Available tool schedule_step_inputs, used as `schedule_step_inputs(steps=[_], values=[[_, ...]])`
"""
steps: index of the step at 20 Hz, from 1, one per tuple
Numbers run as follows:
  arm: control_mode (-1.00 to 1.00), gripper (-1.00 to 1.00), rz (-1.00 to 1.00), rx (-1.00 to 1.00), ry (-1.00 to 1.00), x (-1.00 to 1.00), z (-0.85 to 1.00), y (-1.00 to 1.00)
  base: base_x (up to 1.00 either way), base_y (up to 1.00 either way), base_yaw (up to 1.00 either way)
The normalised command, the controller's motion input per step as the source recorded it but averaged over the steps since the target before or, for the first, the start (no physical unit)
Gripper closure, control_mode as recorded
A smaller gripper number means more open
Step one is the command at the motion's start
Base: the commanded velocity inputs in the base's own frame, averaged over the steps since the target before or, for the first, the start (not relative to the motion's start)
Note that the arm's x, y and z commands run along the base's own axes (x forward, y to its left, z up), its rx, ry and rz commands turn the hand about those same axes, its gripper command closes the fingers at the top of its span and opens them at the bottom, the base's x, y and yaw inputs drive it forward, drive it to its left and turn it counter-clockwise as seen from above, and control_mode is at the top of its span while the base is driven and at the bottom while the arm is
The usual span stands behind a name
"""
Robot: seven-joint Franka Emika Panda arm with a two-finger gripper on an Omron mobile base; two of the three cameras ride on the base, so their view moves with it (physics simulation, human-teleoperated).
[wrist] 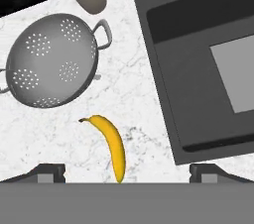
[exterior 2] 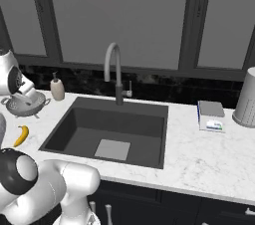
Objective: Put the colander in the sink, put the banana in the colander, and turn on the sink faucet and pour water over the colander.
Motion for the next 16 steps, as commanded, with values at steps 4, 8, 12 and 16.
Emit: schedule_step_inputs(steps=[4,8,12,16], values=[[-1.00,-1.00,0.00,0.14,0.03,0.61,-0.44,0.20,0.00,0.00,0.00],[-1.00,-1.00,0.00,0.06,0.09,0.61,-0.42,0.19,0.00,0.00,0.00],[-1.00,-1.00,0.00,0.00,0.15,0.56,-0.31,0.27,0.00,0.00,0.00],[-1.00,-1.00,-0.01,0.00,0.12,0.46,-0.29,0.35,0.00,0.00,0.00]])
